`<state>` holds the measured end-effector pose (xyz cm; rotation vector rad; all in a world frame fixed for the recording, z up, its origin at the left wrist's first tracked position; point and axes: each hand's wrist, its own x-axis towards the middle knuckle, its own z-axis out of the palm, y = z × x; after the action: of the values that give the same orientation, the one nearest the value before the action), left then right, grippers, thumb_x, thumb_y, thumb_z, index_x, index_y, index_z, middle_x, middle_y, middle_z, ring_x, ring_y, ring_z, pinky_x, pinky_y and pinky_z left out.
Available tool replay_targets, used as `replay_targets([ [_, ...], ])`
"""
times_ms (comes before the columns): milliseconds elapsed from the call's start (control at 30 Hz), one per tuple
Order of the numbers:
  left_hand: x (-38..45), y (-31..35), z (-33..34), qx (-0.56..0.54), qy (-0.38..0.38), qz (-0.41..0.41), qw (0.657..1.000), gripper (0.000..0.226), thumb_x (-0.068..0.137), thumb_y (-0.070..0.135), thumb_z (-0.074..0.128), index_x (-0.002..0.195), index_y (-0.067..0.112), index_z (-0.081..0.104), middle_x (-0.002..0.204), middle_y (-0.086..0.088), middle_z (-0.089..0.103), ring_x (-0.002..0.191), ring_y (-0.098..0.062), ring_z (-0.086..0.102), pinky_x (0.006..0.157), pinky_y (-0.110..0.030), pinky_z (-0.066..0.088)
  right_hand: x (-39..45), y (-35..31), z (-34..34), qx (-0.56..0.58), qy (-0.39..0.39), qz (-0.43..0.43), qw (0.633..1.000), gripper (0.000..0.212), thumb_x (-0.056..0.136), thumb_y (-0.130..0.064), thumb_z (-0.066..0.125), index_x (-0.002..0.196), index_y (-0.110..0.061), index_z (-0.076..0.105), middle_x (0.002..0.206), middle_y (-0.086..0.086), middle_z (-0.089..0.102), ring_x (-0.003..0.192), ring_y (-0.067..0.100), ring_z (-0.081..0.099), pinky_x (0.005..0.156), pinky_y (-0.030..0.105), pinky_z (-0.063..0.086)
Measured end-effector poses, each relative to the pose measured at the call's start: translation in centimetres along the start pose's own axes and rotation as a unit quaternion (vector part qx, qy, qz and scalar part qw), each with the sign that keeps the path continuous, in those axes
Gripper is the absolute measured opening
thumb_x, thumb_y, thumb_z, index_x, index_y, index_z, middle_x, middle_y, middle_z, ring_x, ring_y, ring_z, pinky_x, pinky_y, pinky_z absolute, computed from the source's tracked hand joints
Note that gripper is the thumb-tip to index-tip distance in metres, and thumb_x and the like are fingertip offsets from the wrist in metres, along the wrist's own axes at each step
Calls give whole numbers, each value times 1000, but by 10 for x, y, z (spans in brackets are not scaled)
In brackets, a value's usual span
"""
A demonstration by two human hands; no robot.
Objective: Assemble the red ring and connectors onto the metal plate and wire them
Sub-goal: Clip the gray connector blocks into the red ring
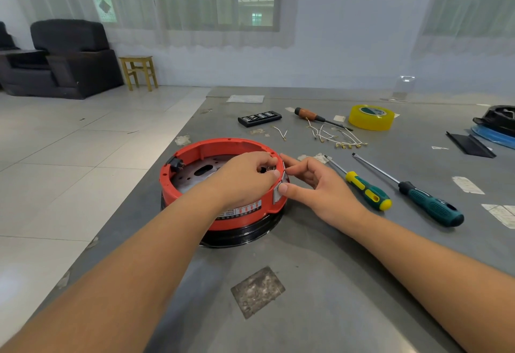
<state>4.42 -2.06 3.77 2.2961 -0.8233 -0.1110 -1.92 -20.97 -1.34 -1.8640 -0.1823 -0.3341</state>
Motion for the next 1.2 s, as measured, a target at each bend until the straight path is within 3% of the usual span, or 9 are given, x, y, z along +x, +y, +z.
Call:
replay_targets([
  [200, 0, 0, 0, -2, -3, -6, 1000, 40, 105, 36, 58, 145, 31, 60, 151, 12, 57, 133, -6, 52, 100, -23, 33, 0, 3, -1, -19, -4, -3, 1000, 45, 76, -42, 81, 108, -17, 61, 143, -19, 60, 129, -1, 57, 110, 26, 48],
  [467, -1, 3, -1, -1, -9, -10, 1000, 41, 105, 35, 57, 147, 31, 58, 152, 11, 56, 137, -9, 51, 100, -24, 33, -5, 6, 5, -78, 13, -31, 996, 27, 88, -47, 76, 105, -31, 62, 148, -19, 55, 134, -3, 52, 115, 34, 44],
  [600, -3, 5, -1, 3, -2, -5, 1000, 41, 105, 34, 57, 146, 31, 60, 150, 12, 57, 129, -5, 52, 98, -21, 33, -10, 4, 11, -140, 32, -38, 989, 35, 88, -66, 59, 114, -42, 56, 149, -34, 46, 131, -10, 50, 109, 27, 48],
  [700, -3, 8, -7, 11, -5, 6, 1000, 37, 104, 30, 59, 141, 31, 65, 133, 16, 63, 110, 3, 51, 90, -19, 35, -11, 3, 14, -142, -14, -40, 989, 60, 85, -71, 63, 133, -45, 39, 151, -37, 36, 137, -9, 41, 110, 26, 45],
  [833, -5, 2, -35, -122, 74, -32, 989, 26, 102, 29, 66, 127, 32, 73, 112, 21, 71, 103, 7, 63, 90, -14, 45, -12, 2, 15, -225, -61, -75, 969, 69, 89, -67, 63, 146, -57, 26, 161, -23, 17, 142, -13, 26, 103, 1, 32],
  [900, -7, -10, -57, -60, 156, -53, 984, 23, 101, 33, 65, 122, 35, 73, 112, 22, 69, 104, 1, 64, 85, -15, 42, -12, 0, 14, -252, -69, -79, 962, 60, 90, -70, 58, 144, -60, 32, 162, -28, 8, 136, -24, 20, 96, -7, 27],
  [1000, -14, -43, -78, -24, 220, -163, 961, 30, 100, 35, 64, 128, 27, 72, 132, 4, 68, 120, -18, 62, 99, -30, 45, -11, 0, 14, -271, -66, -80, 957, 60, 92, -69, 56, 146, -60, 32, 163, -30, 6, 131, -31, 13, 98, -1, 24],
  [1100, -25, -69, -74, -192, 174, -261, 930, 17, 104, 29, 61, 109, 18, 73, 117, -4, 75, 93, -18, 69, 80, -30, 51, -10, 2, 14, -280, -44, -69, 956, 68, 91, -69, 57, 150, -59, 24, 165, -28, 7, 135, -29, 11, 104, 7, 24],
  [1200, -31, -81, -66, -267, 171, -285, 904, 16, 105, 26, 57, 110, 21, 71, 95, 3, 73, 84, -16, 62, 81, -32, 47, -7, 7, 14, -293, 28, -4, 956, 75, 94, -62, 59, 156, -46, 20, 165, -12, 20, 147, 7, 34, 118, 34, 38],
])
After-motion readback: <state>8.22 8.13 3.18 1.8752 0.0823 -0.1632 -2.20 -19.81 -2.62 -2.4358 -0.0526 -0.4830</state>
